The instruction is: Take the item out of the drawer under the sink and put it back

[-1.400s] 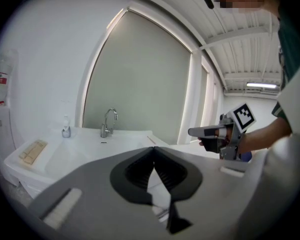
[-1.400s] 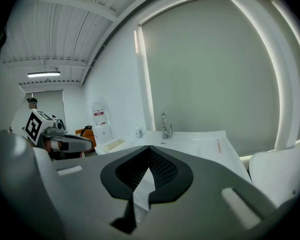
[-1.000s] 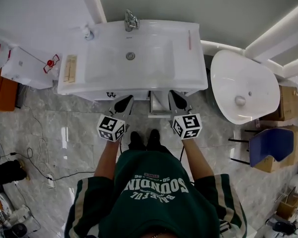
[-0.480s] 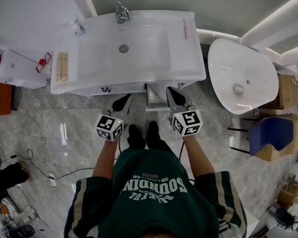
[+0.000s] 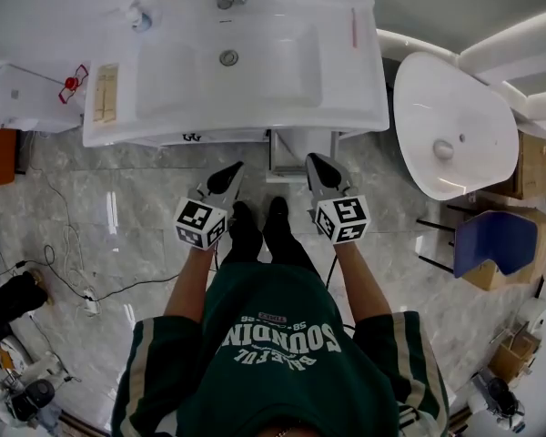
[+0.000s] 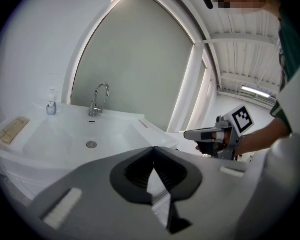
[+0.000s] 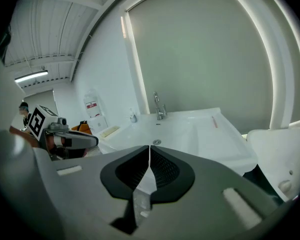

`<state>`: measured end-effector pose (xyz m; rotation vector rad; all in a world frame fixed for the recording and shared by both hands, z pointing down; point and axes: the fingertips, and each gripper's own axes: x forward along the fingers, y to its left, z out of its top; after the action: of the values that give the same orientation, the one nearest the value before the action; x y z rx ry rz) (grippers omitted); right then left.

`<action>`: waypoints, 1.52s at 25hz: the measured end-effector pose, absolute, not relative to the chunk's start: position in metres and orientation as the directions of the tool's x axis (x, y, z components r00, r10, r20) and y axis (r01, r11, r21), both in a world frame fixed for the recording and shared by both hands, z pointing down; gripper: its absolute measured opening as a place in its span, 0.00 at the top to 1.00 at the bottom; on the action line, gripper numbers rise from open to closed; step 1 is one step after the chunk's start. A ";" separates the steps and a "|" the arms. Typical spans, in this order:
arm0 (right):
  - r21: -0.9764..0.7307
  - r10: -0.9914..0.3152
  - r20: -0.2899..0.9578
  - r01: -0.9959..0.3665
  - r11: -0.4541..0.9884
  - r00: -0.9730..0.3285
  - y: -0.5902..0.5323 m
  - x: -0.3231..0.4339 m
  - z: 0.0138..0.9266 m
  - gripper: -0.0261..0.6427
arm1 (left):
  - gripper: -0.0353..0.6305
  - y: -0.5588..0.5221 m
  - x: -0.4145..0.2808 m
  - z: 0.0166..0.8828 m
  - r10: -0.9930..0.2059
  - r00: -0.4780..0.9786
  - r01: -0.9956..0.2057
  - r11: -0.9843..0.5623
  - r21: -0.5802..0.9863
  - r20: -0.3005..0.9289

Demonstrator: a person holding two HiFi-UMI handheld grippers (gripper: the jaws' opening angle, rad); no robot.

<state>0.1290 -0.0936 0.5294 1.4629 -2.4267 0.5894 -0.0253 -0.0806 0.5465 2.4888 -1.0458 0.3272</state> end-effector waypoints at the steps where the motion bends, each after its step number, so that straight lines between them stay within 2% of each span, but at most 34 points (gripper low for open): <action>1: -0.213 -0.773 0.423 -0.881 0.422 -0.472 -0.093 0.128 0.537 0.96 | 0.87 -0.079 -0.025 0.551 -0.622 0.687 -0.724 -0.624 0.292 0.374; 7: -0.186 -0.690 0.526 -0.859 0.478 -0.498 -0.089 0.119 0.587 0.86 | 0.87 -0.070 -0.033 0.574 -0.606 0.673 -0.736 -0.603 0.306 0.424; 12: -0.141 -0.594 0.634 -0.830 0.540 -0.495 -0.092 0.120 0.638 0.83 | 0.87 -0.069 -0.035 0.592 -0.607 0.660 -0.748 -0.581 0.320 0.442; 24: -0.144 -0.378 0.802 -0.765 0.627 -0.461 -0.116 0.107 0.779 0.81 | 0.87 -0.062 -0.048 0.646 -0.607 0.615 -0.788 -0.502 0.357 0.503; 38: -0.119 -0.217 0.914 -0.738 0.664 -0.342 -0.137 0.114 0.915 0.81 | 0.87 -0.027 -0.067 0.699 -0.587 0.558 -0.829 -0.404 0.386 0.587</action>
<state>0.1141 -0.1372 0.9146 0.7521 -1.8842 0.6570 -0.0666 -0.0272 0.6992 2.1358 -1.1309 0.4769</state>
